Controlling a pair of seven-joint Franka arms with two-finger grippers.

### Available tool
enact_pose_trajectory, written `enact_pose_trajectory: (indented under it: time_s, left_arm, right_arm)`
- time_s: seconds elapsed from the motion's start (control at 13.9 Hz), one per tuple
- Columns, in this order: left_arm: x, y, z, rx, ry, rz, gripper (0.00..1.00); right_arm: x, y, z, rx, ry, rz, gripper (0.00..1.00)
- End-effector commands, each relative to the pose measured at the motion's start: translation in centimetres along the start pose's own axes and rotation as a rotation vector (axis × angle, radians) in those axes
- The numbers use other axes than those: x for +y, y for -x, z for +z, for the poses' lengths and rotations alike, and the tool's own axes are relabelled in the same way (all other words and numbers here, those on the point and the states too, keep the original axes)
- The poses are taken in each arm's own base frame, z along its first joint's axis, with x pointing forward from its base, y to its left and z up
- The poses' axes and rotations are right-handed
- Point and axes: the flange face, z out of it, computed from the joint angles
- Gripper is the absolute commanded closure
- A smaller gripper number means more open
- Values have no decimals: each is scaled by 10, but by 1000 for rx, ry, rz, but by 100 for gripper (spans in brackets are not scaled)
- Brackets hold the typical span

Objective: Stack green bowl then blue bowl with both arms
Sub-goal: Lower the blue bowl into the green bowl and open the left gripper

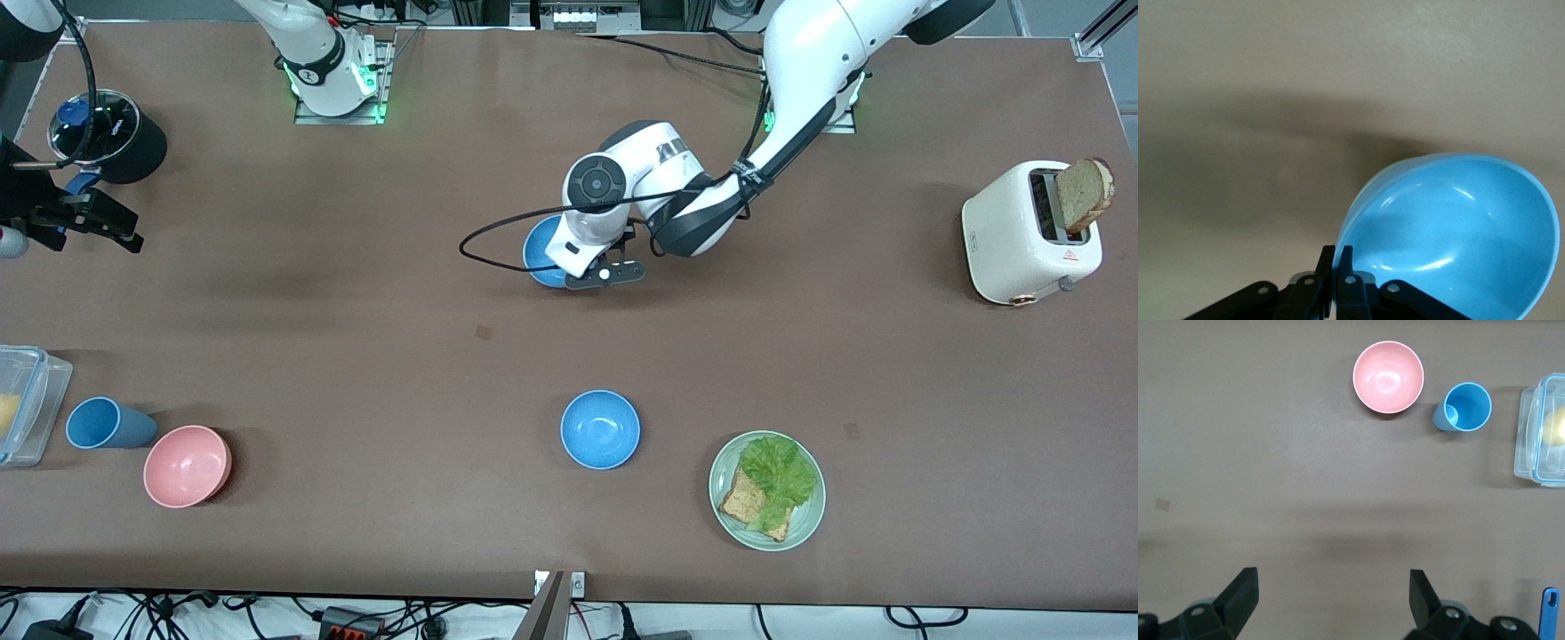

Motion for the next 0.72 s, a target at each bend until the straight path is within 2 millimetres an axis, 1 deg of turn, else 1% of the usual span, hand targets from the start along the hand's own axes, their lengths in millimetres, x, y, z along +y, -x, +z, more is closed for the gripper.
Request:
enact_pose_trajectory:
  time_s: [0.0,0.14,0.36,0.65]
  left_arm:
    - [2,-1,2,31,2,1,100]
    - [2,0,4,29,-2,2,100]
    - [2,4,10,24,-13,8,100]
    - [2,3,18,27,-25,16,99]
  right_arm:
    - [2,-2,-7,3,-3,-13,0]
    - [5,0,-7,-17,-4,-10,0]
    - [2,1,-5,-33,-5,-3,0]
    - [-1,1,-4,-34,-6,27,0]
